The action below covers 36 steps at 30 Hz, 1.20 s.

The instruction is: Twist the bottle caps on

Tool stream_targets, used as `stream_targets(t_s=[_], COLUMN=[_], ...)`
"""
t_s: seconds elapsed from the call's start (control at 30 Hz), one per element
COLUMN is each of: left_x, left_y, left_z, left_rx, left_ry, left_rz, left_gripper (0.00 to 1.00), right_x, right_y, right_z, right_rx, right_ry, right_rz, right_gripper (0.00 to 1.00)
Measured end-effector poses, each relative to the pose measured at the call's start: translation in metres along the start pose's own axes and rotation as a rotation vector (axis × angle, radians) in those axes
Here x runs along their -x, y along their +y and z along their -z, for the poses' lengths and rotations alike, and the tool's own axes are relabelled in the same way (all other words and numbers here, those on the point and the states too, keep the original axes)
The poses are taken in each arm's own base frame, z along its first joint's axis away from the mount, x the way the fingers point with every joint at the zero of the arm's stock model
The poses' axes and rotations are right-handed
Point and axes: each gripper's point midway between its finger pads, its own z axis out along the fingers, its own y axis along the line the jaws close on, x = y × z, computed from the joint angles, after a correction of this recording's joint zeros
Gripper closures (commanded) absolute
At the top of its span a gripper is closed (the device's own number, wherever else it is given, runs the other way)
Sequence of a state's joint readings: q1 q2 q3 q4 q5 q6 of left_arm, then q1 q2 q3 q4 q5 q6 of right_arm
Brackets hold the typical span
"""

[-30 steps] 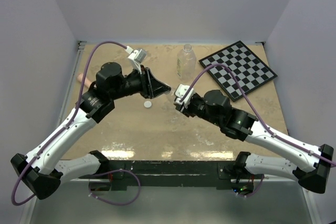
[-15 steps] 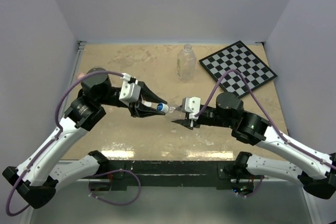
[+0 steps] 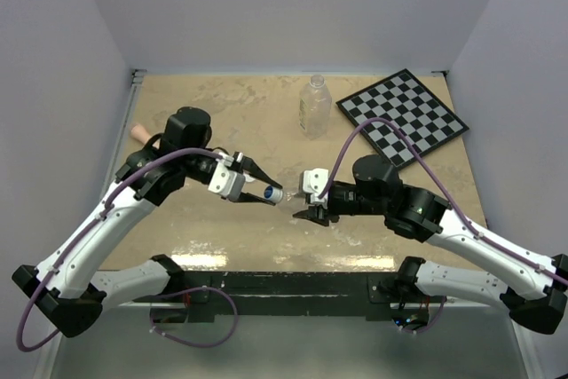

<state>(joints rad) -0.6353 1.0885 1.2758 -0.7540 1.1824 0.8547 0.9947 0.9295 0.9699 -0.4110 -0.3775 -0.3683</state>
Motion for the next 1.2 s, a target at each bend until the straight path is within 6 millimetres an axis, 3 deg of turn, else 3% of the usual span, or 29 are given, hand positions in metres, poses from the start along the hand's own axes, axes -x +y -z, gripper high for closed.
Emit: stream_targets(t_s=[0.1, 0.2, 0.33, 0.47, 0.63, 0.83, 0.97, 1.1, 1.2], left_x=[0.000, -0.008, -0.004, 0.020, 0.037, 0.024, -0.002, -0.015, -0.012], left_y=[0.004, 0.009, 0.033, 0.064, 0.084, 0.101, 0.113, 0.116, 0.119], left_z=[0.003, 0.010, 0.026, 0.051, 0.075, 0.071, 0.057, 0.051, 0.051], left_rx=[0.063, 0.183, 0.412, 0.682, 0.911, 0.978, 0.980, 0.984, 0.984], left_ry=[0.013, 0.048, 0.046, -0.051, -0.226, -0.329, -0.327, -0.319, -0.319], left_rz=[-0.009, 0.042, 0.142, 0.282, 0.544, 0.843, 1.012, 1.092, 1.117], left_gripper=[0.30, 0.18, 0.16, 0.14, 0.15, 0.20, 0.23, 0.29, 0.33], right_x=[0.002, 0.015, 0.024, 0.014, 0.007, 0.005, 0.001, -0.003, -0.006], right_y=[-0.006, -0.018, -0.042, -0.065, -0.089, -0.101, -0.099, -0.097, -0.098], right_z=[0.000, 0.000, 0.003, 0.001, 0.011, 0.019, 0.014, 0.011, 0.012], right_rx=[-0.031, -0.092, -0.215, -0.333, -0.477, -0.591, -0.619, -0.632, -0.644], right_ry=[-0.005, -0.039, -0.050, 0.000, 0.044, 0.078, 0.108, 0.129, 0.140], right_rz=[0.007, 0.027, 0.038, 0.029, 0.021, 0.023, 0.032, 0.037, 0.039], right_gripper=[1.00, 1.00, 1.00, 1.00, 1.00, 1.00, 1.00, 1.00, 1.00])
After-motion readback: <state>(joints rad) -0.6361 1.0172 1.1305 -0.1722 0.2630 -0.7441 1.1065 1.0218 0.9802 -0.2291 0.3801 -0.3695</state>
